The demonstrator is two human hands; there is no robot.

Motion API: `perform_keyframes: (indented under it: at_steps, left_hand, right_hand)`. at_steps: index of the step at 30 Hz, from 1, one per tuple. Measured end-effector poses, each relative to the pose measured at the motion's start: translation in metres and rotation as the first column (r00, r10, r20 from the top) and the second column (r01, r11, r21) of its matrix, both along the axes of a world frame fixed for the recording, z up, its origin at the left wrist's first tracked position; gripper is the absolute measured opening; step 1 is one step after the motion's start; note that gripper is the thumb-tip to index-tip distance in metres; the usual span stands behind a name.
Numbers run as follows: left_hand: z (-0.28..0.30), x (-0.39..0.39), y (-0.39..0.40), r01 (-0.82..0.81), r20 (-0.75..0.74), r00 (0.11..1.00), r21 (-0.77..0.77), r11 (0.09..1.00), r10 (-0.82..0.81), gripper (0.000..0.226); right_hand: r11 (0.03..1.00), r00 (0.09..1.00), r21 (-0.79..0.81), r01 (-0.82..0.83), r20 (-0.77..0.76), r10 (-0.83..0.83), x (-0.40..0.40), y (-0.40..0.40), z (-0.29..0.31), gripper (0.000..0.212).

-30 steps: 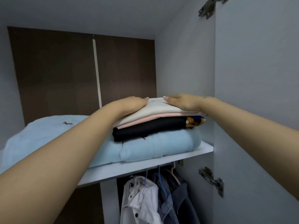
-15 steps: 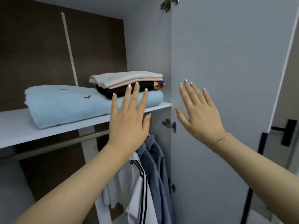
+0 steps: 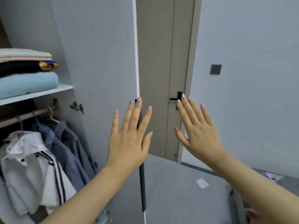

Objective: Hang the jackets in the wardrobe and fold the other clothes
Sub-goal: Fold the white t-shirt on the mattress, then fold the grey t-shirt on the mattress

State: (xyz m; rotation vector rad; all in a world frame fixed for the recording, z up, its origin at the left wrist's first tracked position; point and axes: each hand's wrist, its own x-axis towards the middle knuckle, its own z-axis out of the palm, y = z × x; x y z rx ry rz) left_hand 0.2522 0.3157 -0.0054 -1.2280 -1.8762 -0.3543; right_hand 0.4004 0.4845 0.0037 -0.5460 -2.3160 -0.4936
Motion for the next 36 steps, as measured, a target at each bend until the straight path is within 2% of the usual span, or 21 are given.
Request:
perform_keyframes:
  at_steps: [6, 10, 14, 20, 26, 36]
  left_hand:
    - [-0.043, 0.146, 0.134, 0.284, 0.056, 0.959, -0.12, 0.951, -0.28, 0.071]
    - [-0.076, 0.259, 0.211, 0.456, 0.107, 0.89, -0.232, 0.859, -0.443, 0.07]
    - [-0.107, 0.362, 0.266, 0.614, 0.177, 0.788, -0.298, 0.731, -0.59, 0.068]
    - [-0.161, 0.474, 0.323, 0.776, 0.274, 0.617, -0.369, 0.512, -0.738, 0.065]
    - [-0.227, 0.547, 0.385, 0.826, 0.391, 0.507, -0.475, 0.303, -0.768, 0.072]
    - [-0.388, 0.651, 0.581, 0.822, 0.549, 0.361, -0.569, -0.021, -0.754, 0.076]
  right_hand:
    - [0.947, 0.946, -0.084, 0.309, 0.127, -0.298, 0.189, 0.083, -0.053, 0.069]
    - [0.85, 0.857, -0.147, 0.505, 0.202, -0.474, 0.328, 0.113, -0.095, 0.069]
    - [0.706, 0.737, -0.214, 0.675, 0.252, -0.628, 0.441, 0.122, -0.13, 0.069]
    - [0.472, 0.555, -0.301, 0.828, 0.327, -0.765, 0.548, 0.115, -0.179, 0.067]
    - [0.219, 0.396, -0.399, 0.891, 0.445, -0.803, 0.612, 0.126, -0.236, 0.066]
    - [-0.129, 0.227, -0.544, 0.829, 0.539, -0.811, 0.67, 0.278, -0.377, 0.066]
